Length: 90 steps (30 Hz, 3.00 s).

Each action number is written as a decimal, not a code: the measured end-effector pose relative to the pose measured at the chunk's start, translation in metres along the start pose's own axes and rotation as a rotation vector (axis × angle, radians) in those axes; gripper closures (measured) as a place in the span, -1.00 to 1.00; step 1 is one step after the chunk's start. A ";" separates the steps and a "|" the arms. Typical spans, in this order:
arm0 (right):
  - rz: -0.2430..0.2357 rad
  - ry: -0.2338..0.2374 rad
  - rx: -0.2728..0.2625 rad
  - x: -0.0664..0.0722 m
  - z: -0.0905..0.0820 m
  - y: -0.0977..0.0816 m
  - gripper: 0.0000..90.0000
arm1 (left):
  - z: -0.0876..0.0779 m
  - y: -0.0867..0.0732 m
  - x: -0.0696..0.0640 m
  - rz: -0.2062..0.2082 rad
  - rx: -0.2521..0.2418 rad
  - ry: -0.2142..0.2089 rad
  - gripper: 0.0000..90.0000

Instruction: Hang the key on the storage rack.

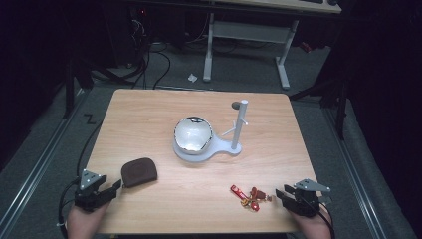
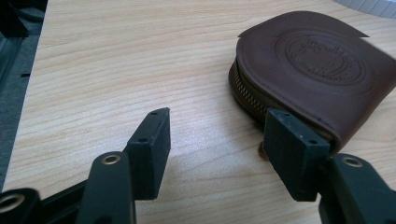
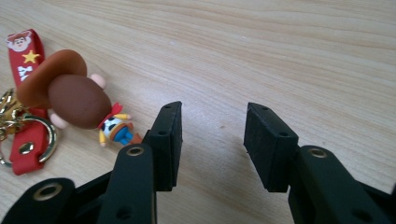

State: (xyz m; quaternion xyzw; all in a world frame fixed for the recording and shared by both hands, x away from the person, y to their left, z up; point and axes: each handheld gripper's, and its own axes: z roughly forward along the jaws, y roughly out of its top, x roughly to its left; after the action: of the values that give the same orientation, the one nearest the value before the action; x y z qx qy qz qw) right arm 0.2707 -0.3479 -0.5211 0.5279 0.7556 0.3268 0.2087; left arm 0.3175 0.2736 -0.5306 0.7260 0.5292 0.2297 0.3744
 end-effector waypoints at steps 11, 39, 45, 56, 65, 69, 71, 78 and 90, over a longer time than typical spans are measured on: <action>0.037 0.002 -0.008 -0.006 0.000 -0.001 0.26 | 0.004 -0.002 0.000 0.013 0.020 -0.014 -0.08; -0.021 0.016 0.084 0.006 0.004 0.014 0.07 | -0.003 0.003 -0.003 0.055 -0.034 -0.074 -0.16; -0.039 0.025 0.136 0.004 -0.001 0.024 0.04 | -0.003 0.003 -0.002 0.053 -0.032 -0.085 -0.26; -0.087 0.039 0.223 0.006 -0.005 0.039 0.02 | -0.002 0.002 -0.001 0.045 -0.030 -0.090 -0.28; -0.153 0.042 0.307 0.011 -0.005 0.049 -0.01 | -0.003 0.002 -0.002 0.050 -0.038 -0.090 -0.28; -0.180 0.045 0.340 0.013 -0.005 0.053 -0.02 | -0.002 0.002 -0.001 0.048 -0.033 -0.094 -0.28; -0.205 0.047 0.366 0.015 -0.004 0.054 -0.02 | -0.002 0.002 -0.001 0.048 -0.032 -0.096 -0.28; -0.260 0.053 0.422 0.020 -0.003 0.057 -0.03 | -0.003 0.002 -0.001 0.049 -0.033 -0.096 -0.28; -0.358 0.080 0.500 0.030 -0.005 0.064 -0.04 | -0.003 0.002 -0.001 0.049 -0.031 -0.100 -0.27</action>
State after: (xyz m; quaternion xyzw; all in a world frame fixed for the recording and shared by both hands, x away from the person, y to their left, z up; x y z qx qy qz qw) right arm 0.2991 -0.3067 -0.4712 0.4082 0.9011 0.1095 0.0967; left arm 0.3162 0.2737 -0.5273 0.7433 0.4882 0.2107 0.4058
